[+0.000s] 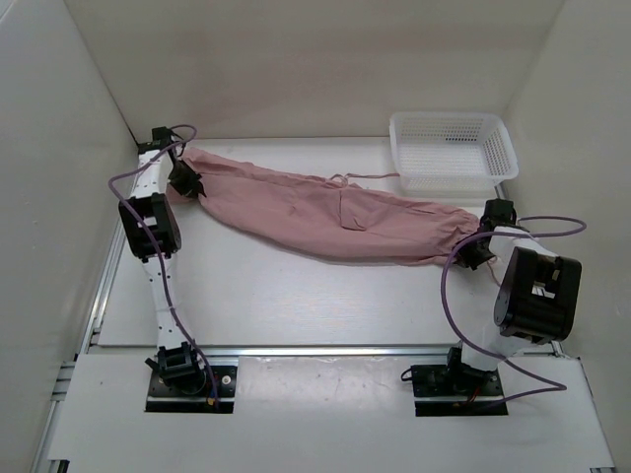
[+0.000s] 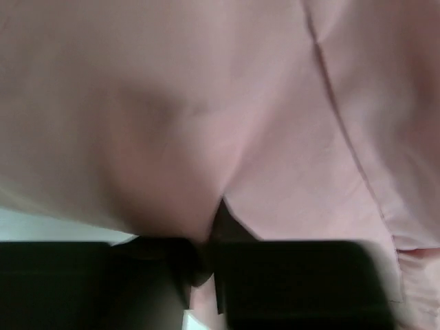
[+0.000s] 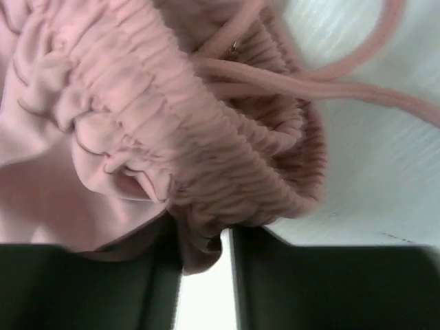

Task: Fold and stack the trousers
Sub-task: Fold the trousers

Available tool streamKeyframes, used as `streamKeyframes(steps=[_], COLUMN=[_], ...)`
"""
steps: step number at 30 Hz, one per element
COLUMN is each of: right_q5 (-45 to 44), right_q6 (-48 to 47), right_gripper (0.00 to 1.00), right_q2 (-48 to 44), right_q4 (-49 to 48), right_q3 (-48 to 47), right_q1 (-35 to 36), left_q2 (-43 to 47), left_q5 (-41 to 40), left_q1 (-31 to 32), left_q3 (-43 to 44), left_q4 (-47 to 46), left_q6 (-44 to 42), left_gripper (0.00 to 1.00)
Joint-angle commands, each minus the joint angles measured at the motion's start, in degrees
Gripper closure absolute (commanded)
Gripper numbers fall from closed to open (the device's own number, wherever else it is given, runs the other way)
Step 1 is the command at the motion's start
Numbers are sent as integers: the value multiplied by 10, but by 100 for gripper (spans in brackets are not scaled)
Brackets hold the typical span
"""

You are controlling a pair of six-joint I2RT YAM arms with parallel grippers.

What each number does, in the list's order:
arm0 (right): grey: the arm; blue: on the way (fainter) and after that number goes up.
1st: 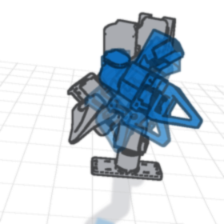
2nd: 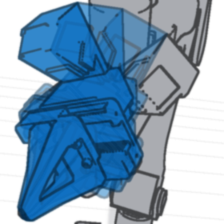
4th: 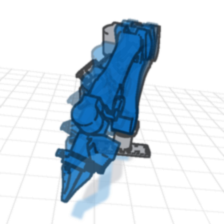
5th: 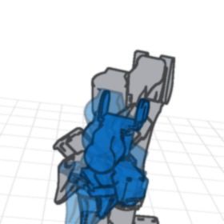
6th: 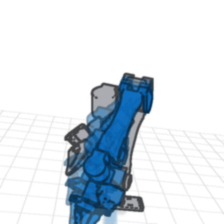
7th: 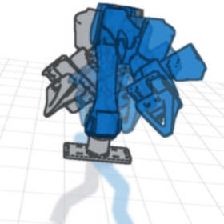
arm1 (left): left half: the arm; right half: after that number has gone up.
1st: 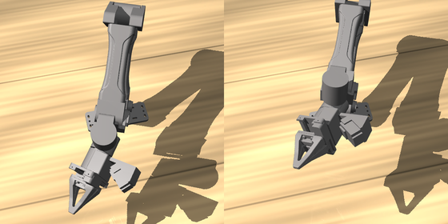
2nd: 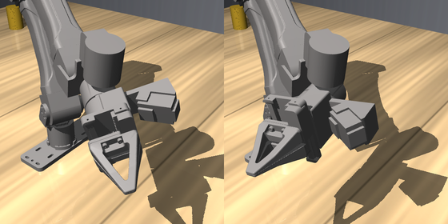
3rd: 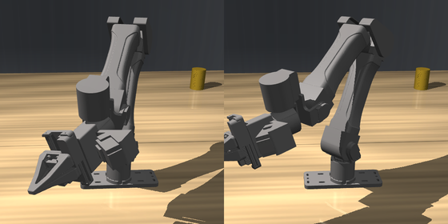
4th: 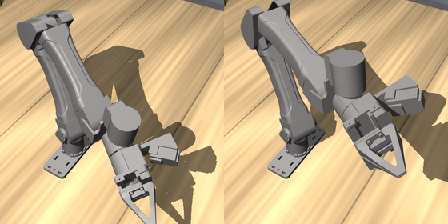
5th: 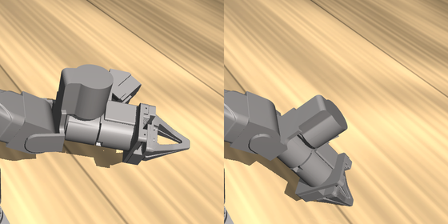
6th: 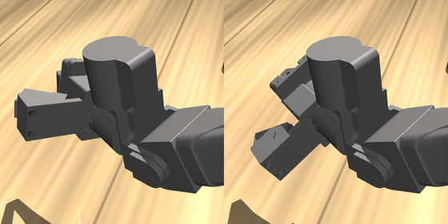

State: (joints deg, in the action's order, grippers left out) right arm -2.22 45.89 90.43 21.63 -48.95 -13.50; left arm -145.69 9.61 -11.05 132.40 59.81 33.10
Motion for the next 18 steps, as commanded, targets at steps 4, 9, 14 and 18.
streamKeyframes(steps=[4, 9, 14, 18], right_q5=[-41, -46, -46, -46], right_q6=[-21, -55, -77, -77], right_gripper=[100, 100, 100, 100], right_q2=[-11, -55, -66, -78], right_q4=[-7, 59, 119, 145], right_q3=[-33, -105, -243, -313], right_q1=[-2, -21, -27, -27], left_q2=[10, 58, 105, 149], left_q5=[0, 20, 47, 88], left_q1=[9, -4, -20, -34], left_q3=[54, 89, 154, 147], left_q4=[-11, -11, -11, -11], left_q6=[5, -8, -2, -8], left_gripper=[90, 90, 90, 90])
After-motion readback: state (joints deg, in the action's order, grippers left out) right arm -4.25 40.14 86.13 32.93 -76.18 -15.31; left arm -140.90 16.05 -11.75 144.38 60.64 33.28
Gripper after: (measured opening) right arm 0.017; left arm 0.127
